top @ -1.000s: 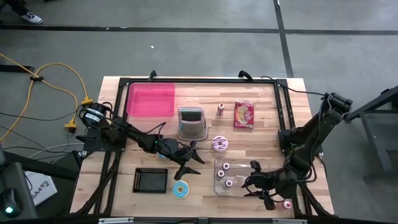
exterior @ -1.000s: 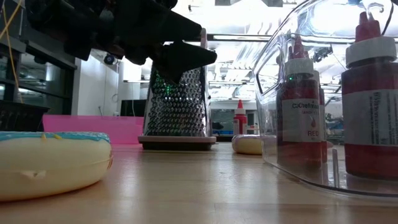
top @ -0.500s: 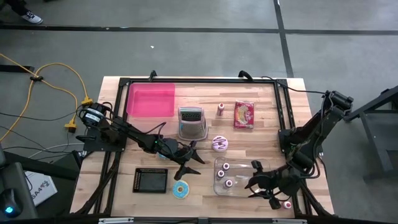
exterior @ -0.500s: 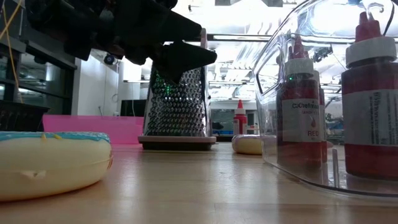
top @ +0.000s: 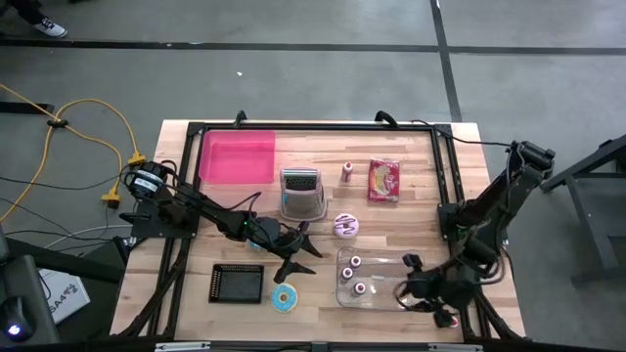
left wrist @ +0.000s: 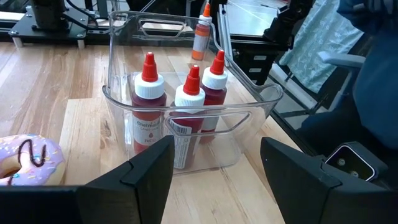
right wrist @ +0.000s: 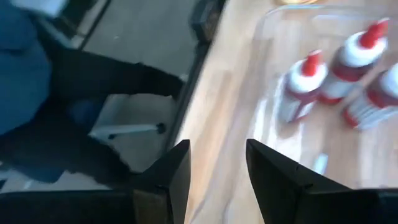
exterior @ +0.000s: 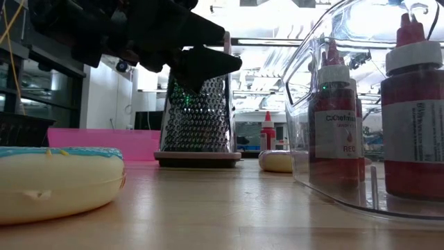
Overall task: Pick & Place Food Item
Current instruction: Put the bottom orange food coloring bottle into the transparent bin
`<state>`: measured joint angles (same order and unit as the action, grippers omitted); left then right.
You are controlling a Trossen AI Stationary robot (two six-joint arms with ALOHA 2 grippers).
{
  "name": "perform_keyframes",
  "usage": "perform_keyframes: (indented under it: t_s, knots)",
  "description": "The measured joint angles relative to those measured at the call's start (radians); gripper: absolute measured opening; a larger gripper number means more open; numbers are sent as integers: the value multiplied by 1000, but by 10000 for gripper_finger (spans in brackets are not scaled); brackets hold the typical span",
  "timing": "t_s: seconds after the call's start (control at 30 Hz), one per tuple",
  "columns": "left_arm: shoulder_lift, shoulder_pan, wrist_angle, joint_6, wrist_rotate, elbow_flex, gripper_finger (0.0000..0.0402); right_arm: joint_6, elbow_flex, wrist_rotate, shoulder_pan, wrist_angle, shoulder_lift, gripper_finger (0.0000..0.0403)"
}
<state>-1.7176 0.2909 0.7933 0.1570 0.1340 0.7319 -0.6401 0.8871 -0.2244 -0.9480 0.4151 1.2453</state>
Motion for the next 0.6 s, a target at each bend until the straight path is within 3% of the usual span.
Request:
perform_keyframes:
  t_s: [0.2,0.33,0.6]
  knots:
    - [0,0,0,0,0,0,233,-126,0,3,-75,34,-49,142]
    - [0,0,0,0,0,0,233,-270,2,105,-90,110,-49,142]
    - [0,0,0,0,0,0,233,-344,6,280,-40,168,-44,142]
